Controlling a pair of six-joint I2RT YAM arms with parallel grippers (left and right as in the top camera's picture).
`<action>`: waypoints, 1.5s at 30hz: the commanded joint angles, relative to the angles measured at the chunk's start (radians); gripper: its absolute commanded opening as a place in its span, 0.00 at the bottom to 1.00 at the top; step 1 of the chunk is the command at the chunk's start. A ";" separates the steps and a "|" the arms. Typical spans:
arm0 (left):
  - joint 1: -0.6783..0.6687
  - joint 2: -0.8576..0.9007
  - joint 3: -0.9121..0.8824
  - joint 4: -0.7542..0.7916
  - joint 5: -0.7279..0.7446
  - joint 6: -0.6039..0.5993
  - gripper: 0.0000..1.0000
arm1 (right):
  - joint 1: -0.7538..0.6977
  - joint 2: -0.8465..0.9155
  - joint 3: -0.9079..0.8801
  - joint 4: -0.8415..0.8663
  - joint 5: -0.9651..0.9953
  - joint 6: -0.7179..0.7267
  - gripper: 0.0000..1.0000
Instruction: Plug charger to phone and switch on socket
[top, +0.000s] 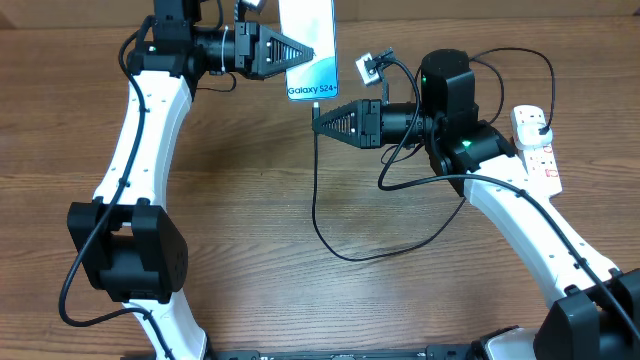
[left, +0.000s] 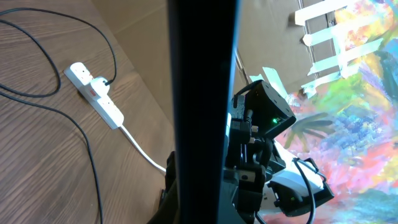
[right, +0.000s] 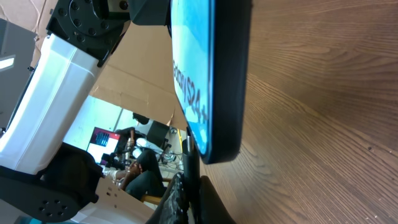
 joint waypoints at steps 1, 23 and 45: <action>-0.006 -0.013 0.016 0.004 0.040 -0.003 0.04 | 0.004 -0.015 0.024 0.003 0.002 0.004 0.04; -0.021 -0.013 0.016 0.005 0.040 0.001 0.04 | 0.003 -0.015 0.024 -0.005 0.002 0.007 0.04; -0.019 -0.013 0.016 0.005 0.040 0.009 0.04 | -0.029 -0.015 0.024 -0.006 -0.014 0.007 0.04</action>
